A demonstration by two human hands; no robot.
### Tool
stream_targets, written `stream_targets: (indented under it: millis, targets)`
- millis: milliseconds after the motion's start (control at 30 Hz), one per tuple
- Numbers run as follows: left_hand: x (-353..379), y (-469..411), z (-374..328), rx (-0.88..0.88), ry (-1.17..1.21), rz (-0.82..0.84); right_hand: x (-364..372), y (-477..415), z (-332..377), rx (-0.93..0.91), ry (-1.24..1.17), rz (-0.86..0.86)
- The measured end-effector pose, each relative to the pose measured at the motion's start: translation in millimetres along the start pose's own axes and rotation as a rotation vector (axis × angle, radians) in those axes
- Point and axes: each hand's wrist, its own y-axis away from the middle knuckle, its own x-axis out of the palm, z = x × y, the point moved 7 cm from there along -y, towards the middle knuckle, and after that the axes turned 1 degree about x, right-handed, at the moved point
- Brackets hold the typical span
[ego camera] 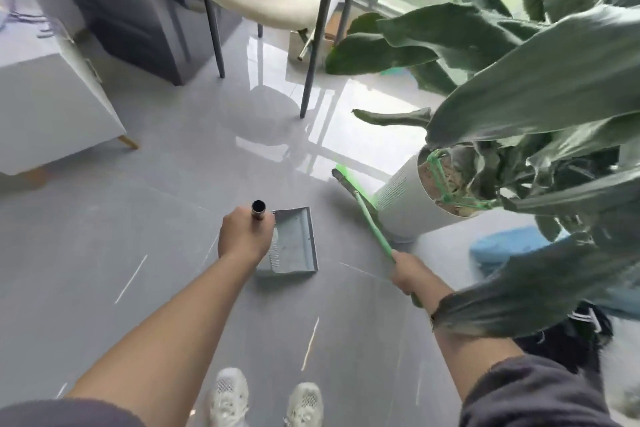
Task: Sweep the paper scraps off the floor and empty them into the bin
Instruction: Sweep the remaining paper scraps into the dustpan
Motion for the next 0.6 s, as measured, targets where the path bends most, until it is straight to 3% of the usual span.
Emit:
stream_targets:
  millis: [333,600]
  targets:
    - [-25.5,-15.2,-1.4,0.002,-0.032,0.038,2.6,51.7,13.6,0.089,-0.506,0.291]
    - [-49.4,-25.0,0.0,0.002,-0.130,0.024,-19.6,57.3,8.5,0.097,-0.531,0.258]
